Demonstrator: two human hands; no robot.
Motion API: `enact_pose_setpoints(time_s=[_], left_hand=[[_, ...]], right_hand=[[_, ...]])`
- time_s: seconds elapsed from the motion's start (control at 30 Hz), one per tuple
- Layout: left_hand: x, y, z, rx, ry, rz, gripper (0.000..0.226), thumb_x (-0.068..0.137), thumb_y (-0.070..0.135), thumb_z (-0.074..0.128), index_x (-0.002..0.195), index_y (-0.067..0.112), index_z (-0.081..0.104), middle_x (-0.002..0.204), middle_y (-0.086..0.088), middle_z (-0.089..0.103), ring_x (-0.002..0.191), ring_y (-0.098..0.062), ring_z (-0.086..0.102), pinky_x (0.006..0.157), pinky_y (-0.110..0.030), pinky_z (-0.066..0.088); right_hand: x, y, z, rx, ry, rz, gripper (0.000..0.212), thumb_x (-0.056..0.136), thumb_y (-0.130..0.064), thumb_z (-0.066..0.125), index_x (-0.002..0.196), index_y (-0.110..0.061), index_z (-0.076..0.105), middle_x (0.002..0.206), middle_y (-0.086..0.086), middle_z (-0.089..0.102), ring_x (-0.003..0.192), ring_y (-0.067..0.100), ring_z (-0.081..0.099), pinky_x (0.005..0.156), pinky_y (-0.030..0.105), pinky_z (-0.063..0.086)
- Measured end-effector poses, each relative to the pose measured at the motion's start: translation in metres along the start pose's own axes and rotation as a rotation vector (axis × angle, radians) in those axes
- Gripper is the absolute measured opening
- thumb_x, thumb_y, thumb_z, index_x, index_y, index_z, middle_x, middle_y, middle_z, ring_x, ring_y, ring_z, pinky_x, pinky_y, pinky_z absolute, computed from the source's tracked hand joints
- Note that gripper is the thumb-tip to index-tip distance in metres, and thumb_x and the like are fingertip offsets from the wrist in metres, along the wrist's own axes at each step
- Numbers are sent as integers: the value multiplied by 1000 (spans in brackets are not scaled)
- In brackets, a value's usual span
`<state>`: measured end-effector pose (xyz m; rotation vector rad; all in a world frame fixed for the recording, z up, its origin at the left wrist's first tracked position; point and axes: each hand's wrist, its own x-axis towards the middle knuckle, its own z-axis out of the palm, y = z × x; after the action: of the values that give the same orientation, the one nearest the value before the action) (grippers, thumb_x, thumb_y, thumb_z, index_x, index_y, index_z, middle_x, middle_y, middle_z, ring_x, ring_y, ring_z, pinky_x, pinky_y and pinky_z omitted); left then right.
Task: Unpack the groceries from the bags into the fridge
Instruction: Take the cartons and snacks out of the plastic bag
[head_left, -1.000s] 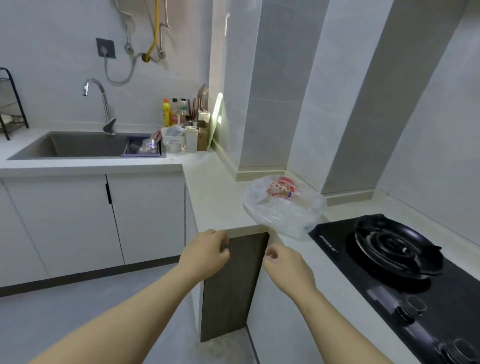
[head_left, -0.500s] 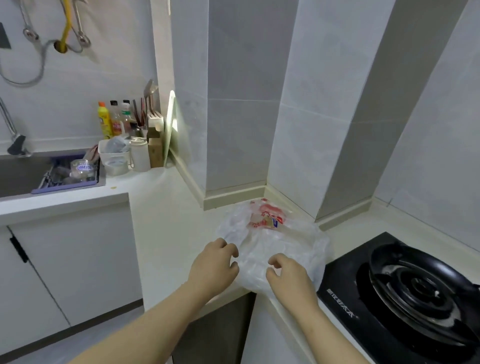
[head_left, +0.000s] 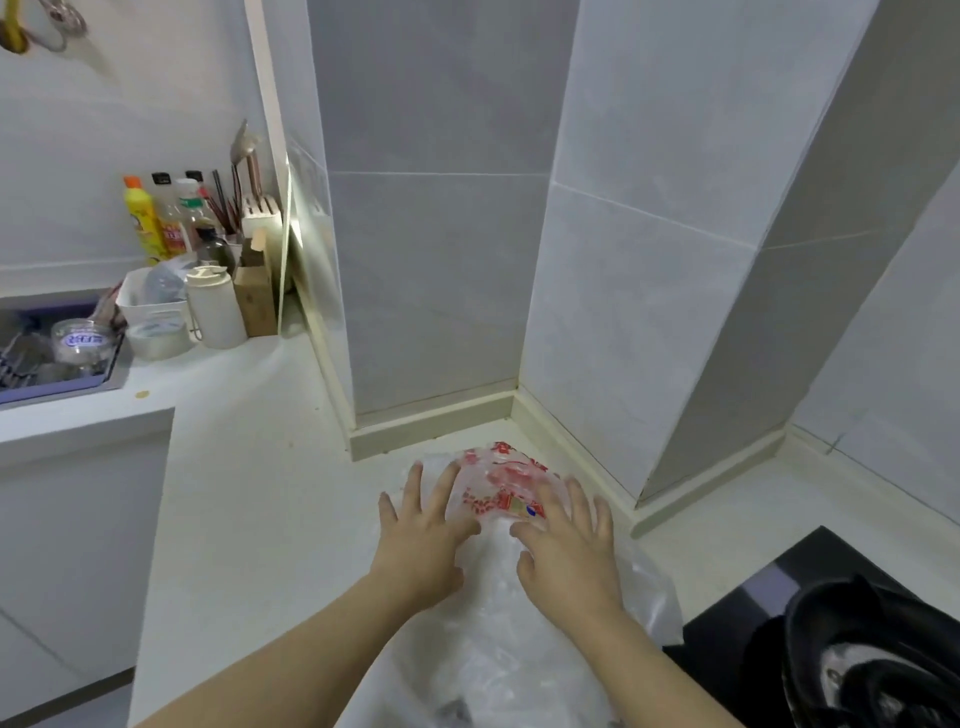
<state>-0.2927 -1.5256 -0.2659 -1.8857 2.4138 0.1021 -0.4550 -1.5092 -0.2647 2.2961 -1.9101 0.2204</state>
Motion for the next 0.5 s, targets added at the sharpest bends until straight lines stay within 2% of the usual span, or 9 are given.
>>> enact_pose_setpoints(time_s=[0.07,0.1,0.13,0.17,0.2,0.27,0.33,0.4,0.5], left_hand=[[11,-2,6,36,-75,-43,39,91,30,52,127,42,47,154,-2,-28,137,-42,-28,109,-66,1],[16,-4,7,34,-91,-73,39,90,28,52,128,40,47,153,-3,-29,137,-43,-27,110,-66,5],[20,-7,9,20,-98,-106,43,90,27,52,130,40,43,153,-3,-30,138,-44,-24,110,-65,10],[24,-12,9,-6,-101,-138,50,90,24,53,135,39,38,153,-3,-31,140,-45,-18,110,-62,16],[28,-17,8,-41,-94,-165,57,90,20,53,139,39,32,152,-4,-31,141,-44,-10,110,-57,25],[34,-29,4,-133,-65,-187,69,87,5,49,142,39,25,153,-6,-28,139,-40,19,100,-41,44],[42,-41,-2,-233,-47,-183,72,82,-7,44,138,36,30,155,-8,-19,118,-31,48,77,-28,50],[51,-54,-6,-344,-21,-177,68,79,-10,46,131,33,36,156,-8,-2,105,-27,57,69,-29,48],[60,-66,-12,-554,43,-189,56,78,-10,50,122,24,46,143,-2,35,105,-22,52,80,-30,47]], right_hand=[[9,6,7,-59,-99,-63,37,33,-31,87,66,-36,72,121,8,64,122,35,37,100,53,20],[14,7,9,-82,-160,-76,37,39,-34,86,74,-36,73,128,9,60,129,36,31,105,53,12],[19,6,8,-97,-184,-85,37,56,-36,81,92,-37,72,141,10,47,139,36,16,107,54,-5],[27,9,12,-131,-183,-107,40,75,-34,67,115,-35,64,154,9,26,143,36,-3,102,53,-22],[33,14,18,-157,-201,-107,44,87,-29,53,131,-31,51,159,6,5,142,36,-16,97,53,-30],[45,18,18,-206,-279,-44,50,92,-24,43,141,-27,36,158,2,-13,141,37,-19,106,54,-22],[55,21,21,-194,-271,-24,56,92,-23,43,146,-25,26,157,3,-19,142,37,-14,114,50,-6],[65,23,18,-161,-261,-3,61,92,-23,43,148,-24,19,157,5,-17,143,35,-5,115,45,5],[78,24,19,-96,-197,22,60,90,-21,44,146,-26,22,158,5,-11,141,32,8,111,40,16]])
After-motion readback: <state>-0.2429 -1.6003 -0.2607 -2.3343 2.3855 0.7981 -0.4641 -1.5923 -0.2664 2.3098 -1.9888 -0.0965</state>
